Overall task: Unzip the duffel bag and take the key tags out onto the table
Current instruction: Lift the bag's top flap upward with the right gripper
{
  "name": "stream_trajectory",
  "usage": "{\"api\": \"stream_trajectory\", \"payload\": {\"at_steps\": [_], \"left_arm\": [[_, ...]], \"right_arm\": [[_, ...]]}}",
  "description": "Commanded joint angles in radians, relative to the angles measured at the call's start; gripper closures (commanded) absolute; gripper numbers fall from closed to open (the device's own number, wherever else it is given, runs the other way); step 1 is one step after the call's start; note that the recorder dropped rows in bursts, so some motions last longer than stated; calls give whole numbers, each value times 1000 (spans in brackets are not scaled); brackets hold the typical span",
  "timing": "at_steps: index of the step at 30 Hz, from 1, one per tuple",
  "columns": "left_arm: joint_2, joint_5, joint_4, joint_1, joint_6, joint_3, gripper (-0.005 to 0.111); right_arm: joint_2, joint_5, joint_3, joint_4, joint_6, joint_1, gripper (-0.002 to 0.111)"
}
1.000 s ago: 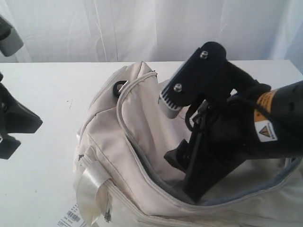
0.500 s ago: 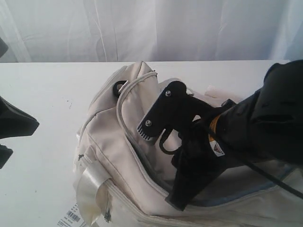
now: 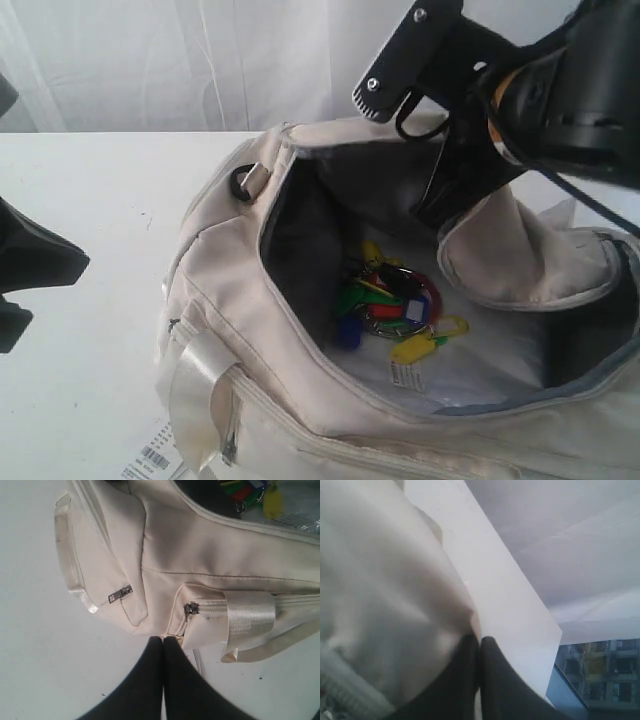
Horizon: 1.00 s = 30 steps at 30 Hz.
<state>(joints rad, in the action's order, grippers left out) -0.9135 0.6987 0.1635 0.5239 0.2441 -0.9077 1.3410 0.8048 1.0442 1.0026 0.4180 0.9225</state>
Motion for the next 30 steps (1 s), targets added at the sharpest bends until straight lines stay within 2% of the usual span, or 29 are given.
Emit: {"api": "stream_trajectory", "payload": {"at_steps": [1,17,20,25,27,30], "left_arm": [[7,10,31,-2,1,4,107],[7,21,61,-2,44,4,107],[7,25,61,-2,44,4,107],[7,28,68,-2,49,4,107],[7,30,68,-2,49,4,107],[7,32,75,-2,49,4,107]], "right_arm": [[66,-94,64,37,9,-122,108],[454,-201,323,89,5,-376,106],[488,-158,350,85,5,-384,90],[474,-68,370,105,5,-384,45],[450,-29,386,116,5,-384,44],[383,2,401,57,5,-384,52]]}}
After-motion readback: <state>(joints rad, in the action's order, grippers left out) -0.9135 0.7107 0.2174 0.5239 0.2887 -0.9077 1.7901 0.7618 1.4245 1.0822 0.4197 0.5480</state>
